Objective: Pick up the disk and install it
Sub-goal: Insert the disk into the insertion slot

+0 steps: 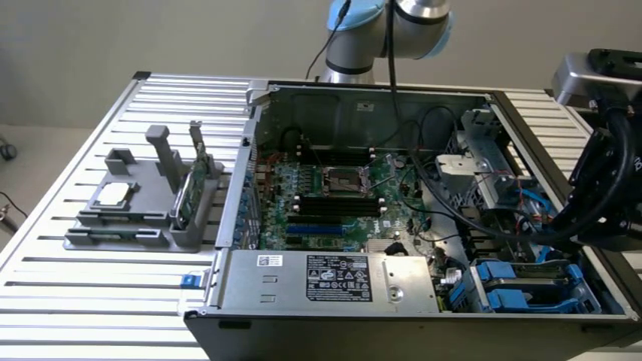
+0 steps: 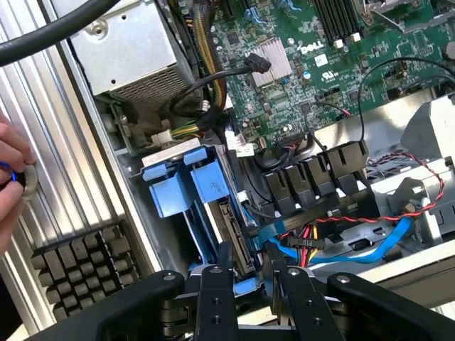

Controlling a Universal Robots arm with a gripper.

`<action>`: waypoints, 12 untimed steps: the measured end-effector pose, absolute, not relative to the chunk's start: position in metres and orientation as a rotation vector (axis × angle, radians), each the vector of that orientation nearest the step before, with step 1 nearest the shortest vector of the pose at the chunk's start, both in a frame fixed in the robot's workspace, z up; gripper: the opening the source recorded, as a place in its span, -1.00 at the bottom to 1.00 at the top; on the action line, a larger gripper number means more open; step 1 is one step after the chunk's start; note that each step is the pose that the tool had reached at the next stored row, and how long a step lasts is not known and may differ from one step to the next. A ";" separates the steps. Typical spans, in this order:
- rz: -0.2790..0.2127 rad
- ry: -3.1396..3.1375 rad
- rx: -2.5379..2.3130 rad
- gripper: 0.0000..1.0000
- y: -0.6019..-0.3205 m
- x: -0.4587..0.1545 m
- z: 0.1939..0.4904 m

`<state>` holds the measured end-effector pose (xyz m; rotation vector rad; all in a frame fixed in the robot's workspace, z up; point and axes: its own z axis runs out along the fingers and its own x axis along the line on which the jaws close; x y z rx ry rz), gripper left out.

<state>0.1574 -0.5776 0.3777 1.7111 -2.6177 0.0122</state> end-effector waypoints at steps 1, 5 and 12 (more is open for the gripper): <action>0.012 -2.632 1.689 -0.38 -0.578 0.157 0.378; 0.011 -2.691 1.593 -0.38 -0.578 0.157 0.377; 0.010 -2.785 1.420 -0.38 -0.578 0.157 0.376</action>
